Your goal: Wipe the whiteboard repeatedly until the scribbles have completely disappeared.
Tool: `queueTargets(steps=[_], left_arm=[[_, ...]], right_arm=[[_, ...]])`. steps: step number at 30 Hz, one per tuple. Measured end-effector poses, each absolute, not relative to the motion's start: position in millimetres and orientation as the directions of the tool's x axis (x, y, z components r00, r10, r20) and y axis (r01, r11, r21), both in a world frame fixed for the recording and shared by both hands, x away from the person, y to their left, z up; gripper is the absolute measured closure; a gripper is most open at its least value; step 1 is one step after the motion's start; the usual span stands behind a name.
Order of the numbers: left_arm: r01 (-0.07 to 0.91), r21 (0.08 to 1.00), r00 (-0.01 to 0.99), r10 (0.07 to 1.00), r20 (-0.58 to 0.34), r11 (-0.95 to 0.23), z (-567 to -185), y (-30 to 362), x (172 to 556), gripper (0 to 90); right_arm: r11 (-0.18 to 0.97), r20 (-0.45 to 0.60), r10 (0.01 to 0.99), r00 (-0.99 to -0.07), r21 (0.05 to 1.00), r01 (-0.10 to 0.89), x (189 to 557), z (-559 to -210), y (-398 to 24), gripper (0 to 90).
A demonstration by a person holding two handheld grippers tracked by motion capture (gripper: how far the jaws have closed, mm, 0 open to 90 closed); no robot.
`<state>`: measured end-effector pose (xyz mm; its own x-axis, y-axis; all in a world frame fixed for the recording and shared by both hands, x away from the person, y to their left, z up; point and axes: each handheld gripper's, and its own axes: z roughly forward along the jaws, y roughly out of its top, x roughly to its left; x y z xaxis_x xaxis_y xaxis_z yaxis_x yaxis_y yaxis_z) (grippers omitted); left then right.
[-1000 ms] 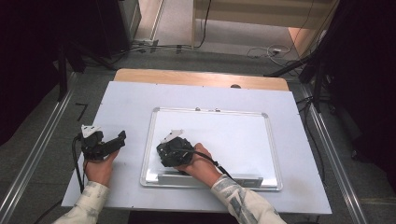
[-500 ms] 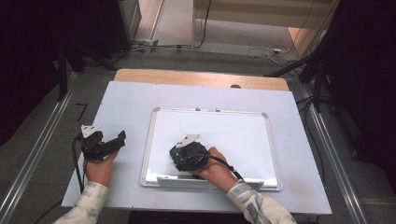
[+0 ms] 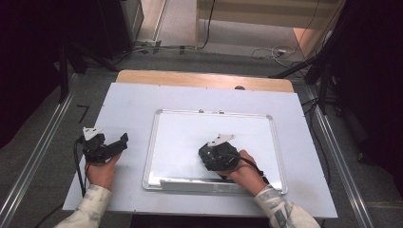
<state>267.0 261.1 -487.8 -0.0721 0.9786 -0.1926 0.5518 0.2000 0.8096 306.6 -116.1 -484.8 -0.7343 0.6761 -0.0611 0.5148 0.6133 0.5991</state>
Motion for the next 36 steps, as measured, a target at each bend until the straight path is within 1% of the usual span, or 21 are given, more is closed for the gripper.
queueTargets(steps=[21,27,31,36], left_arm=[[0.555,0.807,-0.075,0.979,-0.192,0.201,-488.4,260.7,266.9,15.2],[0.557,0.807,-0.072,0.979,-0.190,0.198,-488.6,260.4,267.4,15.2],[0.556,0.807,-0.072,0.979,-0.192,0.199,-488.6,260.4,267.8,15.4],[0.555,0.808,-0.072,0.979,-0.192,0.199,-488.9,259.6,268.9,15.7]], right_arm=[[0.569,-0.066,0.735,-0.675,0.603,0.560,312.7,-484.4,-175.0,38.9],[0.553,-0.058,0.748,-0.661,0.606,0.572,313.4,-484.3,-181.6,38.9],[0.516,-0.034,0.771,-0.636,0.619,0.592,314.7,-484.2,-185.0,39.0],[0.504,-0.030,0.776,-0.630,0.629,0.592,314.8,-483.2,-187.6,39.0]])
